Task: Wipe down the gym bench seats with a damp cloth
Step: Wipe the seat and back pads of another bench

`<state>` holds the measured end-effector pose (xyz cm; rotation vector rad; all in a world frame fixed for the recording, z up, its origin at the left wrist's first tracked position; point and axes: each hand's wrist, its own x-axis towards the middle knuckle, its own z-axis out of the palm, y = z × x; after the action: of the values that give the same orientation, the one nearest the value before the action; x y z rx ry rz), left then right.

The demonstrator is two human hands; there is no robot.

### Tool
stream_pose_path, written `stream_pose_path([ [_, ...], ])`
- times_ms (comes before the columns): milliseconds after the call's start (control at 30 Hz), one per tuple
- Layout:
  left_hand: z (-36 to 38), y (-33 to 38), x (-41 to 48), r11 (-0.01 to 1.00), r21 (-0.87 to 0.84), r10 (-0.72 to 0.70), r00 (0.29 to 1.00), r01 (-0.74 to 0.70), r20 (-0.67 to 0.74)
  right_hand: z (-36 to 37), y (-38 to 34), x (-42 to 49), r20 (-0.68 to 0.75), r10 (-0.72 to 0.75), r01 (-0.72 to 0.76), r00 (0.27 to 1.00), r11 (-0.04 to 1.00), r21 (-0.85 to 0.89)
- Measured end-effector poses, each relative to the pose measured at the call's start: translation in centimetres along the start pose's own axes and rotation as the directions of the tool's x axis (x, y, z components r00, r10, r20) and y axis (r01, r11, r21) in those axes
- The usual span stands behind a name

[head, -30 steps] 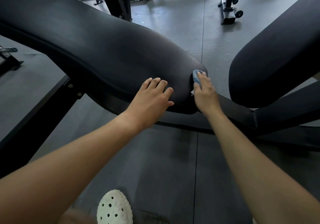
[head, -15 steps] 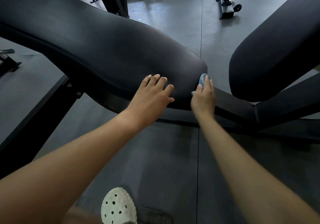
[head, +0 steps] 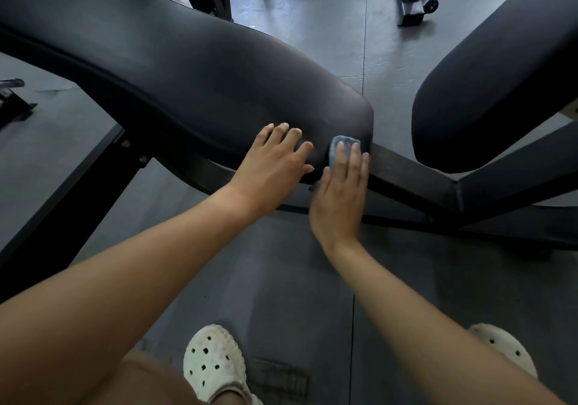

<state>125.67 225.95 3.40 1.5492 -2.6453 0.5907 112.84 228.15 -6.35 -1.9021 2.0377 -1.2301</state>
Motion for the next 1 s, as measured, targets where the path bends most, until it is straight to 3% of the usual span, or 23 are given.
stream_pose_path([
  [67, -0.2, 0.0, 0.0, 1.0, -0.005, 0.001, 1.0, -0.001, 0.008, 0.0, 0.7, 0.0, 0.029, -0.114, 0.115, 0.993, 0.993, -0.039],
  [233, -0.8, 0.0, -0.1, 1.0, -0.004, -0.002, 1.0, 0.002, 0.004, -1.7, 4.6, 2.2, 0.131, -0.275, 0.264, 0.953, 0.96, 0.096],
  [300, -1.0, 0.1, -0.3, 1.0, -0.009, -0.016, 1.0, 0.016, 0.008, -2.1, 5.9, 2.8, 0.127, -0.183, 0.158, 0.975, 0.971, 0.181],
  [367, -1.2, 0.0, -0.6, 1.0, -0.012, -0.023, 1.0, 0.023, 0.006, -2.2, 6.7, 2.7, 0.138, 0.049, -0.081, 0.989, 0.968, 0.239],
  [467, -1.7, -0.4, -1.1, 0.999, -0.022, -0.028, 1.0, 0.028, -0.002, -1.8, 6.1, 1.7, 0.236, 0.354, -0.41, 0.905, 0.874, 0.261],
  [533, -1.9, -0.8, -1.4, 0.999, -0.021, -0.032, 0.999, 0.032, -0.004, -1.7, 4.5, 1.4, 0.211, 0.447, -0.494, 0.869, 0.791, 0.361],
  [600, -1.9, -1.1, -1.6, 0.999, -0.021, -0.027, 1.0, 0.027, -0.007, -1.5, 3.0, 1.9, 0.206, 0.572, -0.587, 0.794, 0.632, 0.507],
  [667, -1.9, -1.1, -1.6, 1.0, -0.023, -0.021, 1.0, 0.021, -0.007, -1.3, 2.7, 2.6, 0.23, 0.645, -0.634, 0.729, 0.508, 0.583],
  [733, -1.9, -1.1, -1.5, 1.0, -0.019, -0.02, 1.0, 0.019, -0.007, -1.2, 2.7, 3.0, 0.226, 0.68, -0.65, 0.698, 0.469, 0.598],
  [867, -1.9, -1.2, -1.4, 1.0, -0.011, -0.008, 1.0, 0.008, -0.006, -0.8, 1.7, 3.5, 0.114, 0.712, -0.618, 0.693, 0.506, 0.602],
  [1000, -1.8, -1.3, -1.4, 1.0, -0.012, 0.002, 1.0, -0.002, -0.018, -1.0, 1.4, 2.9, 0.053, 0.67, -0.579, 0.74, 0.596, 0.557],
])
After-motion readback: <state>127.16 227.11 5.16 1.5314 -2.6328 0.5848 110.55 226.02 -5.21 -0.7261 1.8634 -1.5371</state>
